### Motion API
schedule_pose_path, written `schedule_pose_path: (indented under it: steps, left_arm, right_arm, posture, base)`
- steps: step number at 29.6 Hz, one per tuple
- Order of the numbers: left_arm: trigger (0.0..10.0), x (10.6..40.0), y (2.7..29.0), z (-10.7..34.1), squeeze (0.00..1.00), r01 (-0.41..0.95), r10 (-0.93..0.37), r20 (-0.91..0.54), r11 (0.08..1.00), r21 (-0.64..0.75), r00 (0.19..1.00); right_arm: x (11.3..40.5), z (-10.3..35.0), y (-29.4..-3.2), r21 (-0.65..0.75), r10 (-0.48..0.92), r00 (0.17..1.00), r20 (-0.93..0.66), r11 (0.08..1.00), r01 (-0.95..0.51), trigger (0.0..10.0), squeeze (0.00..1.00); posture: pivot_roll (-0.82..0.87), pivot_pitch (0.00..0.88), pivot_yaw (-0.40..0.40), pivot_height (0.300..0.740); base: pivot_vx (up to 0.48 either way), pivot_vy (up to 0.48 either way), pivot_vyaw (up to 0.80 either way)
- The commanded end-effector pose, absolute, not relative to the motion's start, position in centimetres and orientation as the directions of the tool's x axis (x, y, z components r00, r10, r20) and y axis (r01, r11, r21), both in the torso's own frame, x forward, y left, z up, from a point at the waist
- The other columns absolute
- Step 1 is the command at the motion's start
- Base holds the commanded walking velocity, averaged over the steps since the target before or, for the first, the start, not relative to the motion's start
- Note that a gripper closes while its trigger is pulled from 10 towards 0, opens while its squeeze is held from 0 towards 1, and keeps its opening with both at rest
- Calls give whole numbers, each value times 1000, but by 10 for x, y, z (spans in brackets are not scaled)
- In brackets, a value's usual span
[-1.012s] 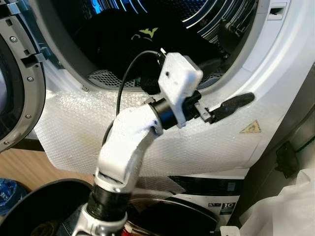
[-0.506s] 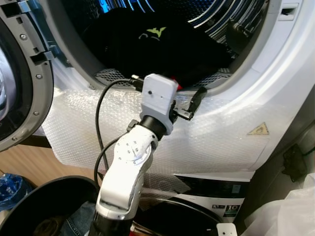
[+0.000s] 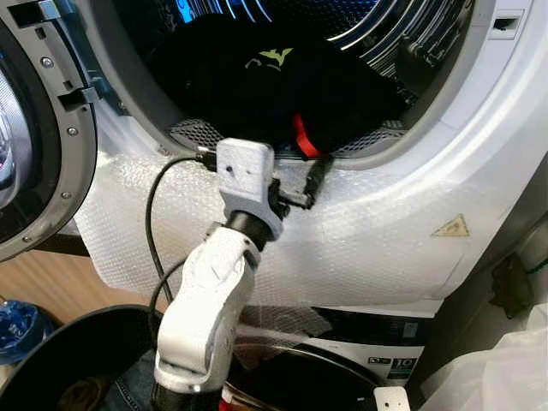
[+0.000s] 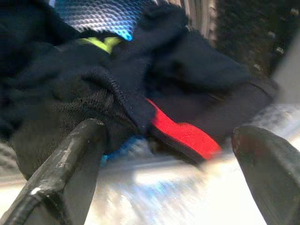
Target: Clothes washing
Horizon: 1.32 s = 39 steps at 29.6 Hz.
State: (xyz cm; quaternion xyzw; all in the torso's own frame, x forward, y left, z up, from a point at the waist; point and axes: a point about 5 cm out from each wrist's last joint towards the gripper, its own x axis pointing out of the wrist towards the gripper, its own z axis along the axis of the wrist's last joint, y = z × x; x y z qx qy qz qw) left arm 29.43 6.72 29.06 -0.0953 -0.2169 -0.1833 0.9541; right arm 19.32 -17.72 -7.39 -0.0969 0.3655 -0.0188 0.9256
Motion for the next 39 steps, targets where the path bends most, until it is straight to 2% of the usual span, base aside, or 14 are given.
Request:
schedule_pose_path:
  steps: [1, 5, 10, 13, 17, 20, 31, 32, 39]
  left_arm:
    - [10000, 295, 62, 310, 0, 410, -290, 507, 901, -142, 812]
    - [10000, 315, 69, 325, 0, 386, -277, 497, 913, -130, 822]
    - [10000, 341, 71, 333, 0, 494, -428, 416, 868, -59, 802]
    - [10000, 354, 72, 329, 0, 554, -521, 300, 832, -28, 799]
    - [10000, 374, 86, 322, 0, 472, -468, 174, 881, 21, 866]
    - [10000, 386, 91, 322, 0, 450, -444, 130, 893, -12, 886]
    - [10000, 420, 117, 340, 0, 363, -357, 132, 932, -23, 925]
    - [10000, 421, 117, 345, 0, 352, -377, 170, 922, 158, 911]
    - [10000, 422, 110, 352, 0, 453, -468, 172, 883, 125, 867]
  right_arm:
    - [190, -76, -172, -181, -99, 723, -684, 983, -37, 10000, 0]
    - [186, -78, -174, -182, -113, 716, -689, 983, -19, 10000, 0]
    - [183, -79, -176, -184, -121, 711, -692, 983, -11, 10000, 0]
    - [183, -79, -177, -186, -121, 711, -692, 983, -13, 10000, 0]
    - [181, -80, -182, -191, -129, 708, -694, 981, -9, 10000, 0]
    - [178, -81, -183, -193, -134, 702, -699, 981, -6, 10000, 0]
    - [165, -86, -185, -190, -142, 686, -714, 982, 6, 10000, 0]
    - [159, -88, -184, -188, -143, 679, -720, 982, 8, 10000, 0]
    - [137, -94, -193, -204, -169, 649, -742, 979, 22, 10000, 0]
  posture:
    - [-8, 0, 112, 740]
    - [-31, 0, 125, 740]
    - [-47, 0, 131, 740]
    - [-58, 0, 136, 740]
    - [-78, 0, 143, 740]
    - [-95, 0, 149, 740]
    - [-146, 0, 172, 740]
    - [-156, 0, 173, 740]
    - [-195, 0, 172, 740]
  base:
    - [0, 0, 0]
    - [0, 0, 0]
    - [0, 0, 0]
    - [0, 0, 0]
    - [0, 0, 0]
    - [0, 0, 0]
    - [0, 0, 0]
    - [0, 0, 0]
    - [0, 0, 0]
